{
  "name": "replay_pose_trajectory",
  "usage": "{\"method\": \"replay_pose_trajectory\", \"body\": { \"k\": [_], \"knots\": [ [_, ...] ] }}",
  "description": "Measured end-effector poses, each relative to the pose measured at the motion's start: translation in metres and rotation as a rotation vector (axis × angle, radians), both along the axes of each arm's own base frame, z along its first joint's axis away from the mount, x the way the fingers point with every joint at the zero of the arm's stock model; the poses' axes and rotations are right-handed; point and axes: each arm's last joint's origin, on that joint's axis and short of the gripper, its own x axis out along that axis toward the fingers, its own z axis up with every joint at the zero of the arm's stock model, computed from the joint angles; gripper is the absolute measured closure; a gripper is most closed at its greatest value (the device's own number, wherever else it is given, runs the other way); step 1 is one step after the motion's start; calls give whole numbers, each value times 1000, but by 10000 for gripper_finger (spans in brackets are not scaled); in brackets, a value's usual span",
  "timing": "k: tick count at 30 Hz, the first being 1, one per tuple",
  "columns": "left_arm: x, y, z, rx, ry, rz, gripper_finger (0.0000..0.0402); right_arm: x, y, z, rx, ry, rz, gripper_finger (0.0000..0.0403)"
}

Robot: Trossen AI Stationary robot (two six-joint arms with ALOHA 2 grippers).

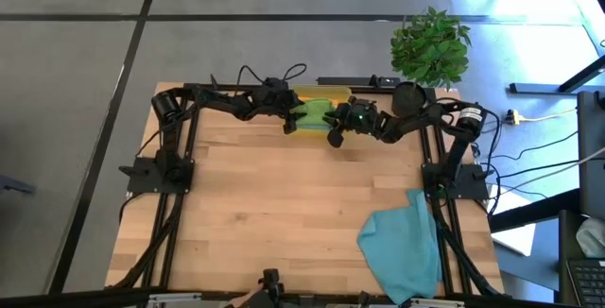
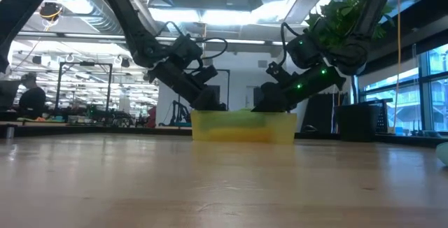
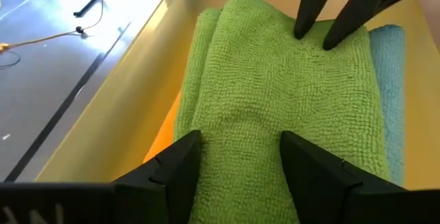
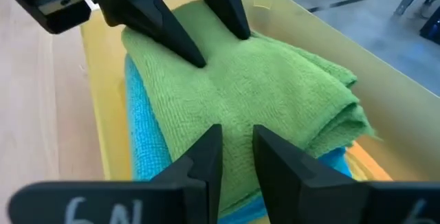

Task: Fold microfiber towels
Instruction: Put the folded green microfiber cloth into the yellow bin, then fold the blue microfiber cloth

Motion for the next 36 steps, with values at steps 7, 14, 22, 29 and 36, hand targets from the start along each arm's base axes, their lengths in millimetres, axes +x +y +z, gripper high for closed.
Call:
{"method": "replay_pose_trajectory", "body": {
  "k": [7, 14, 22, 29, 36],
  "knots": [
    [-2, -8, 34, 45, -65, -23, 211, -1, 0, 3, -6, -2, 1, 318],
    [-16, -23, 81, 65, -102, -40, 211, -10, 4, 33, -50, 9, -23, 318],
    [-40, -56, 127, -110, -192, -251, 211, -29, 36, 85, -50, 3, 49, 318],
    [-48, -126, 96, -103, -282, -296, 211, -57, 100, 110, 110, 102, 222, 318],
    [-69, -198, 70, -156, -380, -292, 212, -84, 155, 97, 408, 341, 248, 318]
  ]
}}
